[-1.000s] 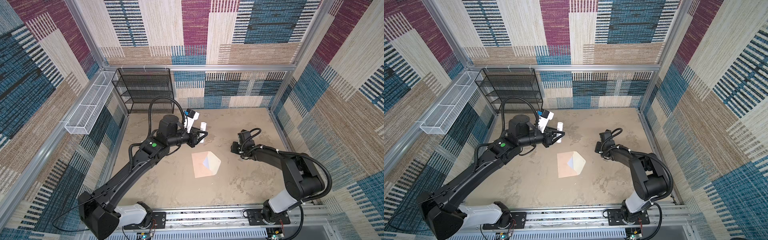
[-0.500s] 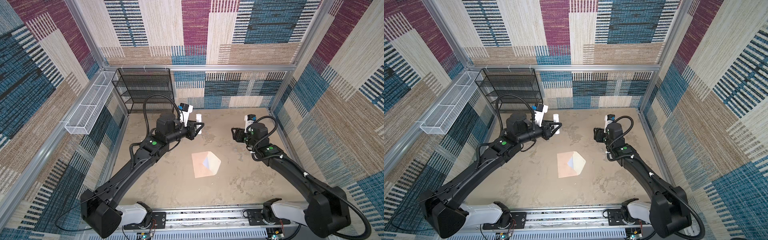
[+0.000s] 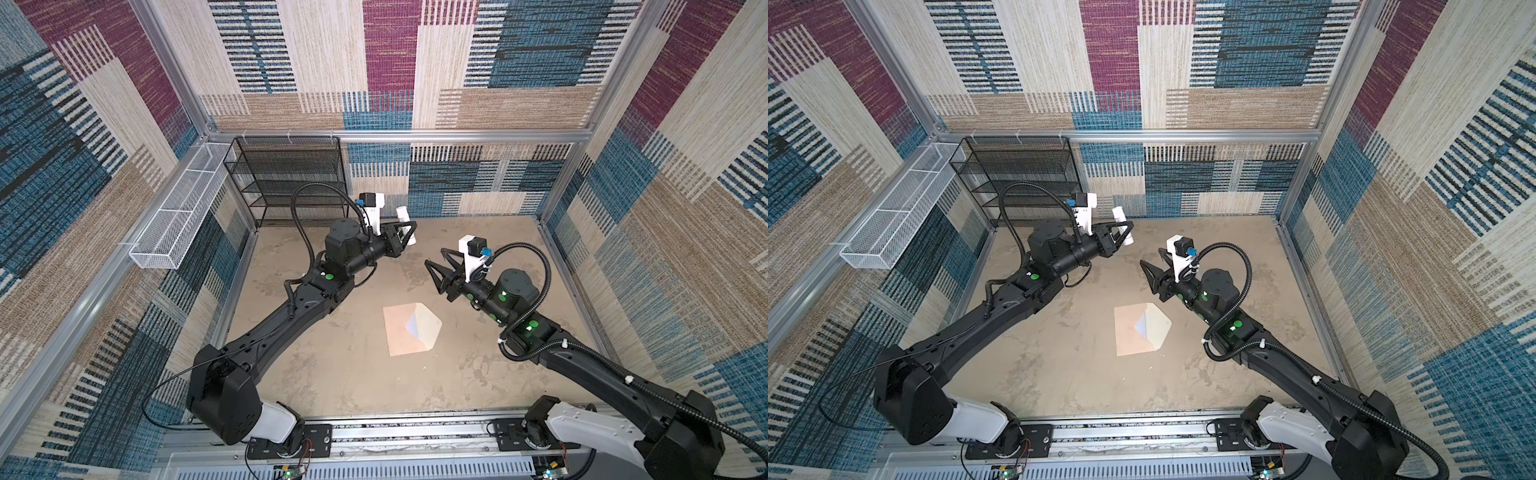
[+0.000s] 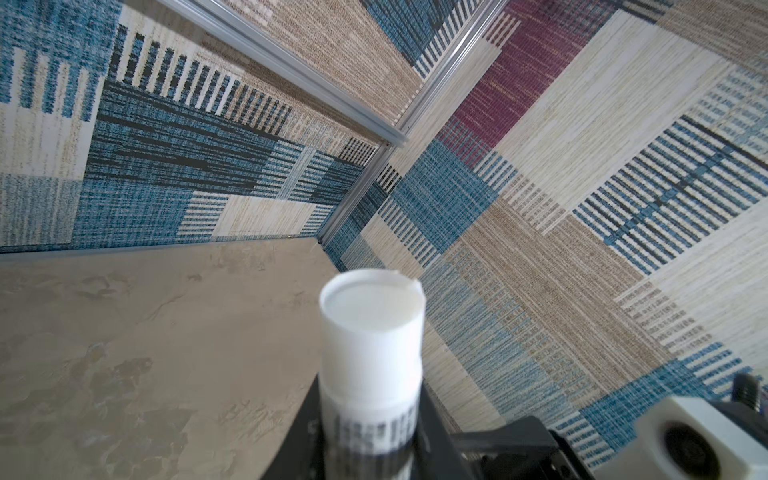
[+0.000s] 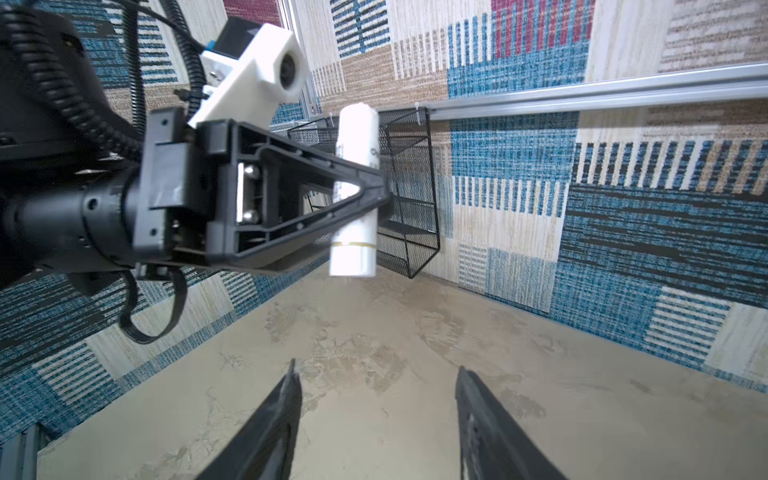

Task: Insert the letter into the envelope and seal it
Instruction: 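Move the open right gripper to the glue stick held by the left gripper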

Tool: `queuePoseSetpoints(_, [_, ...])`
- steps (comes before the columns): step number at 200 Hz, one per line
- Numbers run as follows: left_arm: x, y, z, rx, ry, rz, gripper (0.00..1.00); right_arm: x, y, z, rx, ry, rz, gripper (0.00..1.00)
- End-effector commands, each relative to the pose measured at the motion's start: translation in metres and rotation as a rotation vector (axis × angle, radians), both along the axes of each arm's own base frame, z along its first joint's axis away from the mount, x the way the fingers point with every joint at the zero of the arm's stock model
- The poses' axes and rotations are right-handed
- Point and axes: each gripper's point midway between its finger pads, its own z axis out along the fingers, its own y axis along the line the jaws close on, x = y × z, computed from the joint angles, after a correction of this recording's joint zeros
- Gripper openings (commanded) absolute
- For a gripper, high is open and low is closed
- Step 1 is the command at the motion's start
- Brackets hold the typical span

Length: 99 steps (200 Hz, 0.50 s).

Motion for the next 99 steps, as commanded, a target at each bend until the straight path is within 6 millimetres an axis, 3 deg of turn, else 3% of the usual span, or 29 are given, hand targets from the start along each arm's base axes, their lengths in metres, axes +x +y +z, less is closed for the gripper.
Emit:
queuePoseSetpoints(1, [-0.001, -0.003, 0.029, -0.104, -0.052, -0.014, 0.0, 0.001, 0.003, 0.017, 0.051, -0.071, -0.029, 0.62])
queuePoseSetpoints(64, [-0.008, -0.016, 0.027, -0.111, -0.043, -0.05, 0.0, 0.013, 0.011, 0.02, 0.032, -0.14, -0.076, 0.6])
queuePoseSetpoints(99, [-0.012, -0.019, 0.023, -0.108, -0.034, -0.062, 0.0, 0.019, 0.017, 0.022, 0.004, -0.173, -0.078, 0.52])
